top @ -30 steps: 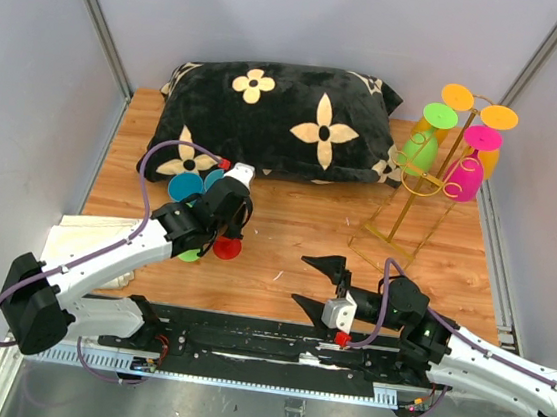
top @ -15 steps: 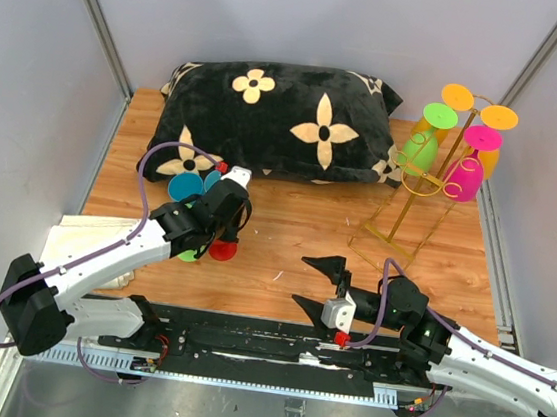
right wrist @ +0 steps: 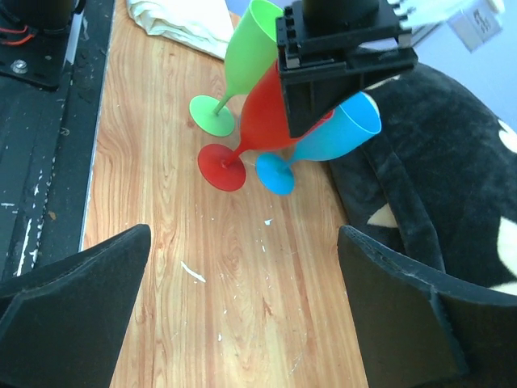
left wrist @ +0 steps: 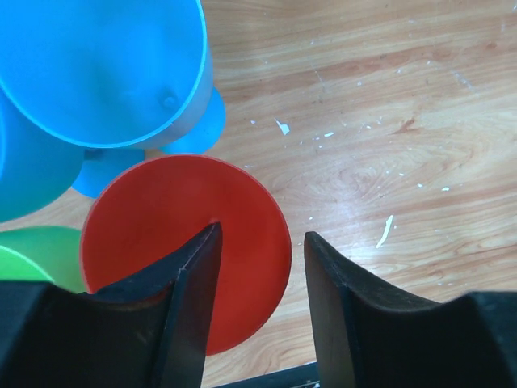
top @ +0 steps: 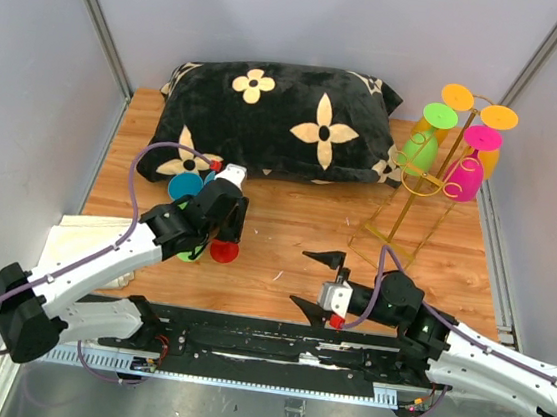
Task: Take the wine glass off the wine glass rack
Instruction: Place the wine glass at the center of the board, then pick up the wine glass from the wine rack.
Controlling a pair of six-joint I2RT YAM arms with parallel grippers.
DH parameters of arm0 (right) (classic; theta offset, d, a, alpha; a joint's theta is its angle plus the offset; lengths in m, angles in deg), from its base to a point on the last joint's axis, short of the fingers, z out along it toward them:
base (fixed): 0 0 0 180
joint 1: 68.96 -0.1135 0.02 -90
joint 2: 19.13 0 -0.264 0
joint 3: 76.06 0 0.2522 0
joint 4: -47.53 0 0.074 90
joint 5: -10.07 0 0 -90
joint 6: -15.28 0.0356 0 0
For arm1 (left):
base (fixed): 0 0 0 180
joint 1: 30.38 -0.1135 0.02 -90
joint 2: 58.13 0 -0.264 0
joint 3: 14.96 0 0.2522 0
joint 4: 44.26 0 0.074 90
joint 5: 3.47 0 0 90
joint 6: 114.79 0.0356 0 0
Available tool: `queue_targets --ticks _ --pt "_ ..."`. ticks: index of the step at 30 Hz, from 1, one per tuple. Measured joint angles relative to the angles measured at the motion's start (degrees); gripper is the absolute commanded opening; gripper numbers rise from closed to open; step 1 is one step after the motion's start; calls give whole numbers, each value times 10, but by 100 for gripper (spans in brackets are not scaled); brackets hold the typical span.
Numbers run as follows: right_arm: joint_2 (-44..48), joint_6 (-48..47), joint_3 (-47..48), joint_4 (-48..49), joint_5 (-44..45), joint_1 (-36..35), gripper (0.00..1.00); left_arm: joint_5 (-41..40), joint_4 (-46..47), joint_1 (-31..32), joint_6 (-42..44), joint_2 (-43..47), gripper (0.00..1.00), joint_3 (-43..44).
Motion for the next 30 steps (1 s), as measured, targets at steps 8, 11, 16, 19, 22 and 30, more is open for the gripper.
queue_targets --ticks 8,11,16,19,22,30 --pt "-34 109 79 -44 89 0 98 -3 3 0 -9 66 67 0" --pt "-49 157 116 -78 144 0 98 1 14 0 -14 101 73 -3" --pt "-66 228 189 -137 183 0 98 10 29 0 -20 165 83 -12" --pt "-56 240 218 -131 191 0 98 12 34 0 -20 191 86 -12" --pt "-69 226 270 -155 234 0 98 19 35 0 -20 199 95 -12" --pt "-157 107 454 -185 409 10 98 43 35 0 -19 203 100 -12"
